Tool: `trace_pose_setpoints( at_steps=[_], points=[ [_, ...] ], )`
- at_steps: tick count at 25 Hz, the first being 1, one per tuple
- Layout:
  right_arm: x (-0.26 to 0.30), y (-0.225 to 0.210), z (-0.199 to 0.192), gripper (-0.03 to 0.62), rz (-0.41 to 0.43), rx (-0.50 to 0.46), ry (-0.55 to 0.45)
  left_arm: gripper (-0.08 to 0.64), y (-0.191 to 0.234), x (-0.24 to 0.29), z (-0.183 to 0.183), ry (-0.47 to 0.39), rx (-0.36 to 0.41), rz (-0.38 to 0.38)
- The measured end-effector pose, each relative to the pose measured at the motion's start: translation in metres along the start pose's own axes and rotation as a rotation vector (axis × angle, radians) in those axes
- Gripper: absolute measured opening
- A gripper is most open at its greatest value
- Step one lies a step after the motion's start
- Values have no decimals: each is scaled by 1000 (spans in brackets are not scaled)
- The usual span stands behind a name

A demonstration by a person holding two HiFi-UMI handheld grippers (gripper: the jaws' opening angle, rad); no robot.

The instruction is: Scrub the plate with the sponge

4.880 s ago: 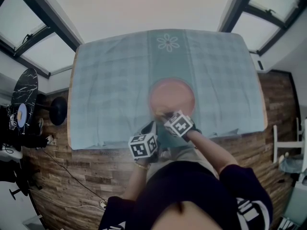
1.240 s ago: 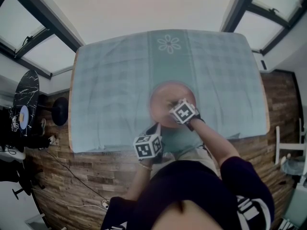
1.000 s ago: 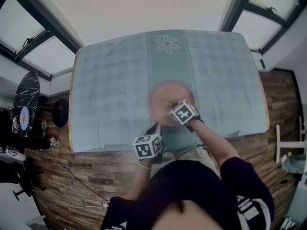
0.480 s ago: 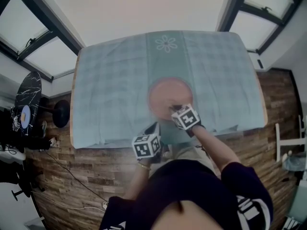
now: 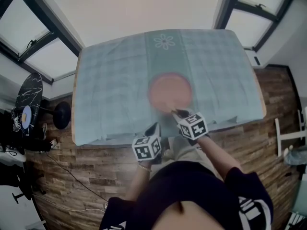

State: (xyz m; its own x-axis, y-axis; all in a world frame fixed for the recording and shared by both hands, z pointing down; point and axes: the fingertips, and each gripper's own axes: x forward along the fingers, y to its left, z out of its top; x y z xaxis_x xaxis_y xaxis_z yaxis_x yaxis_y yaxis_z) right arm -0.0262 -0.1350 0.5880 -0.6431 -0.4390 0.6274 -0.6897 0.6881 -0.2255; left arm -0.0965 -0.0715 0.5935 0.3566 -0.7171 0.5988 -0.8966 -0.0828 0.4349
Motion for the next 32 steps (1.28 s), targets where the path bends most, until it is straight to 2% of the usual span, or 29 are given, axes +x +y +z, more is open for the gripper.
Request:
trace_pose_setpoints(
  at_steps=[4,10,15,25,32],
  points=[
    [-20,15,5,40,11,64,-71,9,-3,-10,-6,-9,3,-3],
    [-46,32,8,40,40,90,-152,9,-11,-22,-13,-22,7,-9],
    [-59,38,-2,40,80,148,-176,9,-19,-31,-15,-48,6,-5],
    [-109,50,-25,40,154,98,-177,9,-55,-56,-29,-101,-25,42],
    [-147,58,-53,38,194,59,-178,9,-85,-71,-58,-118,-41,68]
  ],
)
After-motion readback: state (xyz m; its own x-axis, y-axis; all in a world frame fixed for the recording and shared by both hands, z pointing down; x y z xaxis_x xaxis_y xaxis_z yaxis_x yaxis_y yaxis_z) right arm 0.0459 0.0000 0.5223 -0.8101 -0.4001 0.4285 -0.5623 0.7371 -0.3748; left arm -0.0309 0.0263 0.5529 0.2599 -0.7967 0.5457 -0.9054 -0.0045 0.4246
